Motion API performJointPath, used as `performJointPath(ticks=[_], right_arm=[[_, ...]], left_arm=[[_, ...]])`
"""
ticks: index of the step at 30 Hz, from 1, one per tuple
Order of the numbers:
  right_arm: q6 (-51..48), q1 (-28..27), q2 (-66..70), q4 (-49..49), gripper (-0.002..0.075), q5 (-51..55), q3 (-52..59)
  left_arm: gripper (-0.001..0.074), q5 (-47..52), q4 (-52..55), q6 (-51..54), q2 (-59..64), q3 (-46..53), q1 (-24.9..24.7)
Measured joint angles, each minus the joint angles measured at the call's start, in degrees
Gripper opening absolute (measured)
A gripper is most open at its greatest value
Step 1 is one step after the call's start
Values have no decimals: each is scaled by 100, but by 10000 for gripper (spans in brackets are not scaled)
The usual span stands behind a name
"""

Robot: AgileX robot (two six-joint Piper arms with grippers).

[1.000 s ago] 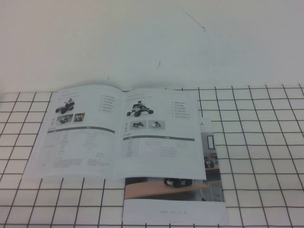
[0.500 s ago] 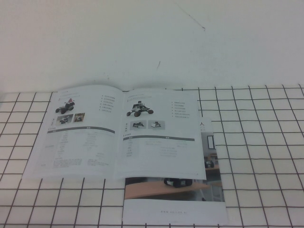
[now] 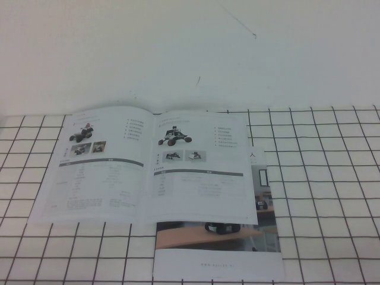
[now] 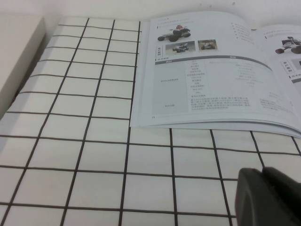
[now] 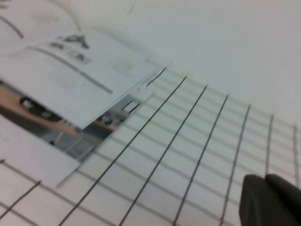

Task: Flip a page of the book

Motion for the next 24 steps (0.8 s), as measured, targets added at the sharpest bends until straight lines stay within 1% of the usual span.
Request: performJointPath(ticks=[2,5,13,24], right_arm=[[3,0,0,262,-2,-81,428],[25,-4,0,436,-2,-229,769],[2,-4,0,-20,-2,-474,797],[35,-4,0,99,-2,-405,808]], left_arm=[[-2,0,0,0,0,0,0],[-2,0,0,-11,0,0,0],[-2,0,0,-11,0,0,0],[-2,0,0,-11,0,0,0]])
